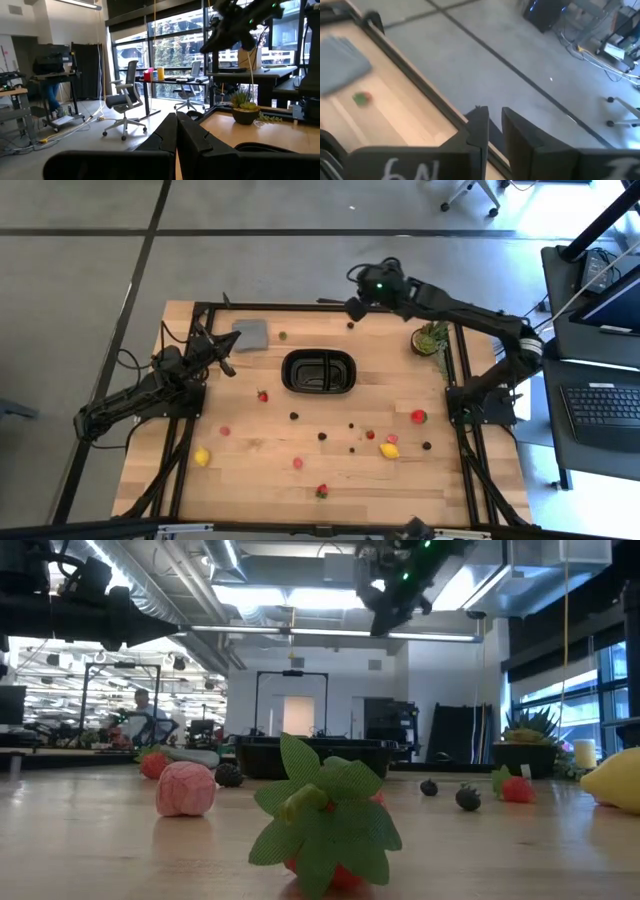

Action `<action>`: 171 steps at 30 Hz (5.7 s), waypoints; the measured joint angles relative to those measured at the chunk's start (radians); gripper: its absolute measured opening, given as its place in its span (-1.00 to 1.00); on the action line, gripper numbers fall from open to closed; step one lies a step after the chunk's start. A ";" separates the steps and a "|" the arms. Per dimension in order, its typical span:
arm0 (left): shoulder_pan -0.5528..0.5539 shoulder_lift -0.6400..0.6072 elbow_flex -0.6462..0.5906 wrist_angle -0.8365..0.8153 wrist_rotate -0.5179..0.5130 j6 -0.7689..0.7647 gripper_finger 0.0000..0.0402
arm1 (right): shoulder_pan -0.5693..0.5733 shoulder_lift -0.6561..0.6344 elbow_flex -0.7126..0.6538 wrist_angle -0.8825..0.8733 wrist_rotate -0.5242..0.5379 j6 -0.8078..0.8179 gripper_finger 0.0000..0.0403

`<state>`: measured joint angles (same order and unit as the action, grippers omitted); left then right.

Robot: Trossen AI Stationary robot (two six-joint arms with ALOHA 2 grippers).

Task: Pick and placing Produce into tupperware
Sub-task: Put the top black cherry into the black container

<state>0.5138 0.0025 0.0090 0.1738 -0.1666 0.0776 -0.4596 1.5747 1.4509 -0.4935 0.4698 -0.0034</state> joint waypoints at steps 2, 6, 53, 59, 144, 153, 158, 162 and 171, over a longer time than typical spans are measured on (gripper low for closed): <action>0.000 0.000 0.000 0.000 0.000 0.000 -1.00 | -0.005 0.034 0.000 0.010 0.001 -0.024 -0.72; 0.000 0.000 0.000 0.000 0.000 0.000 -1.00 | -0.016 0.090 0.000 0.027 0.000 -0.028 -0.72; 0.000 0.000 0.000 -0.007 0.000 0.001 -1.00 | -0.213 0.241 0.000 -0.030 -0.585 0.306 0.11; 0.000 0.000 0.000 -0.007 0.000 0.001 -1.00 | -0.213 0.321 0.023 -0.116 -0.596 0.272 0.11; 0.000 0.000 0.000 -0.008 0.000 0.003 -1.00 | -0.194 0.678 0.411 -0.505 -0.497 -0.060 0.39; 0.000 0.000 0.000 -0.008 0.000 0.003 -1.00 | -0.190 0.689 0.411 -0.498 -0.439 -0.087 0.39; 0.000 0.000 0.000 -0.008 0.000 0.003 -1.00 | -0.188 0.689 0.411 -0.498 -0.420 -0.106 0.39; 0.000 0.000 0.000 -0.008 0.000 0.003 -1.00 | -0.185 0.689 0.411 -0.498 -0.419 -0.110 0.39; 0.000 0.000 0.000 -0.008 0.000 0.003 -1.00 | -0.179 0.738 0.412 -0.509 -0.419 -0.113 0.39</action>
<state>0.5137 0.0025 0.0090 0.1661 -0.1665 0.0806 -0.6384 2.3125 1.8626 -1.0023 0.0509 -0.1165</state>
